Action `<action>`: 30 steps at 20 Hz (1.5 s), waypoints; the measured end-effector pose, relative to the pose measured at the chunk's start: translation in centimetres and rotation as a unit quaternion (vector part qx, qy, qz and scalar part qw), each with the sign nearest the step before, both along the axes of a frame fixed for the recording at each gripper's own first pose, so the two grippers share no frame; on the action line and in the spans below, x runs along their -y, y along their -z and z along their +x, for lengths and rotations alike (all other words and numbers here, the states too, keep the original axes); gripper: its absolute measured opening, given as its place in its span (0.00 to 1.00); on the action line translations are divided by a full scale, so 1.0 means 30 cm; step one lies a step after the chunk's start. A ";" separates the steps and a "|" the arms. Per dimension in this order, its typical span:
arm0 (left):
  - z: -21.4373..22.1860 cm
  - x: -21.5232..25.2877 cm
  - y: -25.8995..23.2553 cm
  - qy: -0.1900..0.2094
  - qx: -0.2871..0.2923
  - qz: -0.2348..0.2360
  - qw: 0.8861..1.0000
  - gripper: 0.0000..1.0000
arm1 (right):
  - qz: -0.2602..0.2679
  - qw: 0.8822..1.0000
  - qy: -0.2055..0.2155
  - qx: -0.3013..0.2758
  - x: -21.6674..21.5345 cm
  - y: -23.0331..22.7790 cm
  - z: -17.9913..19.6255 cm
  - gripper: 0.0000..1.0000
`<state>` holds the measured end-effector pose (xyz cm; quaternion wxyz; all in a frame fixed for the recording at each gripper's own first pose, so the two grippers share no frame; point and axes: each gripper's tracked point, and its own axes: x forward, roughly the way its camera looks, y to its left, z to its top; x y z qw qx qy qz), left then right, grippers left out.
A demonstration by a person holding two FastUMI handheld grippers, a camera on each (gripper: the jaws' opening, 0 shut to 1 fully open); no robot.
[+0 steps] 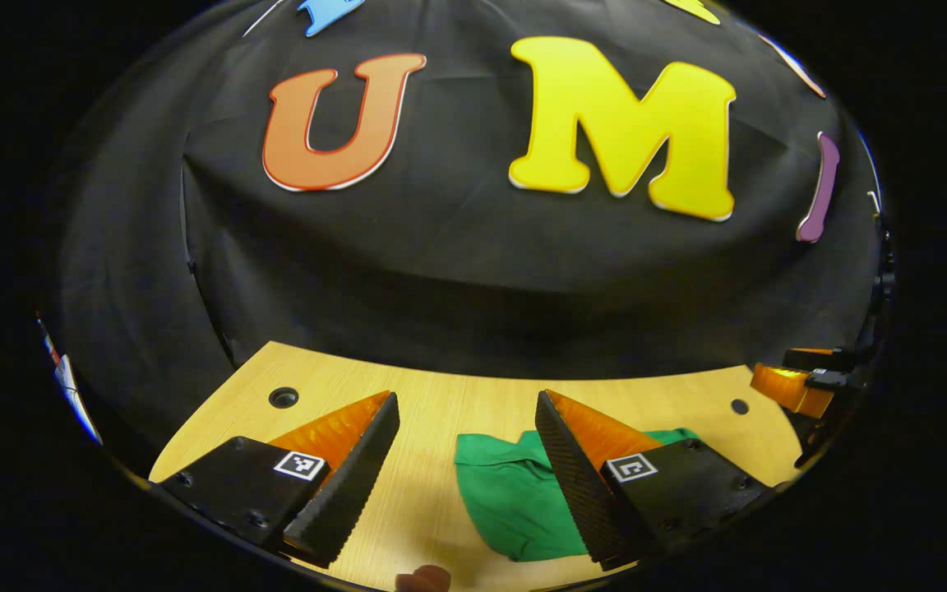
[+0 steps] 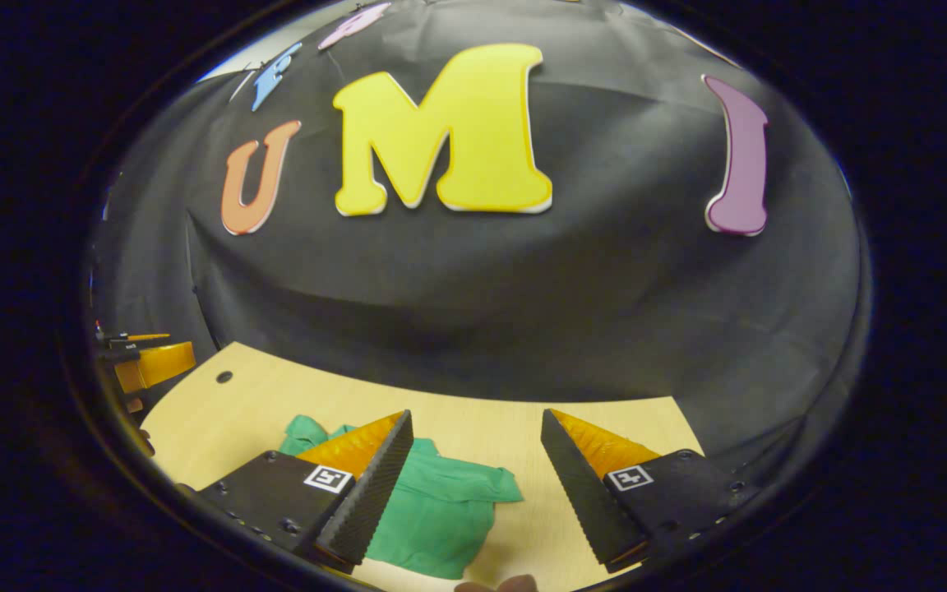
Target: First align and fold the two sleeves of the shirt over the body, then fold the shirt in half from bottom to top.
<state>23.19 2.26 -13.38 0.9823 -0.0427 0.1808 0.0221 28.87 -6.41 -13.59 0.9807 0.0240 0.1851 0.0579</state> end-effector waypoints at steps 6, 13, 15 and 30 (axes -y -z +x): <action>-0.289 0.082 -0.312 0.028 0.067 0.014 0.997 1.00 | 0.000 0.996 0.022 0.082 -0.073 -0.337 -0.376 0.93; -0.611 0.142 -0.503 0.047 0.115 0.012 0.992 1.00 | 0.019 0.992 0.039 0.116 -0.150 -0.484 -0.760 0.96; -0.678 0.124 -0.533 0.038 0.124 0.010 0.992 1.00 | 0.014 0.991 0.041 0.125 -0.168 -0.508 -0.838 0.97; -0.866 0.094 -0.633 0.031 0.151 0.016 0.988 1.00 | 0.006 0.984 0.031 0.175 -0.261 -0.628 -1.035 0.96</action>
